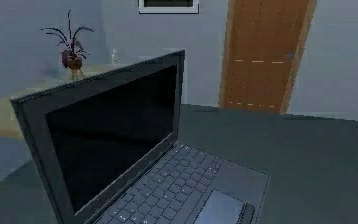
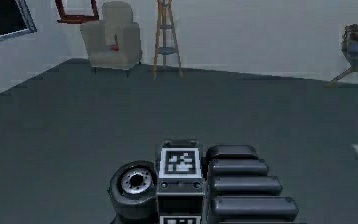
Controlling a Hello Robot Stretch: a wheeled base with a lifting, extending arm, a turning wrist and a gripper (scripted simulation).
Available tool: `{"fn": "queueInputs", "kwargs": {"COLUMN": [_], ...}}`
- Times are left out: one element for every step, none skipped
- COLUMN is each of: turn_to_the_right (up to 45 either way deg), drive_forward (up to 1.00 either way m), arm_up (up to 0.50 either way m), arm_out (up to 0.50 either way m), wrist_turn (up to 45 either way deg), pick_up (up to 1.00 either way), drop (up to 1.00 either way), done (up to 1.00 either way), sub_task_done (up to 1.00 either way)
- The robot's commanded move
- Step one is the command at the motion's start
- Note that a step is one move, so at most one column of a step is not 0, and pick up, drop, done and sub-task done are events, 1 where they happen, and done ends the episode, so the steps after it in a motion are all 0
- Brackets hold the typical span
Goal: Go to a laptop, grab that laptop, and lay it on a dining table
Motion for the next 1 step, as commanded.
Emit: {"fn": "queueInputs", "kwargs": {"turn_to_the_right": [0.0], "drive_forward": [1.0], "arm_up": [0.0], "arm_out": [0.0], "wrist_turn": [0.0], "pick_up": [0.0], "drop": [0.0], "done": [0.0], "sub_task_done": [0.0]}}
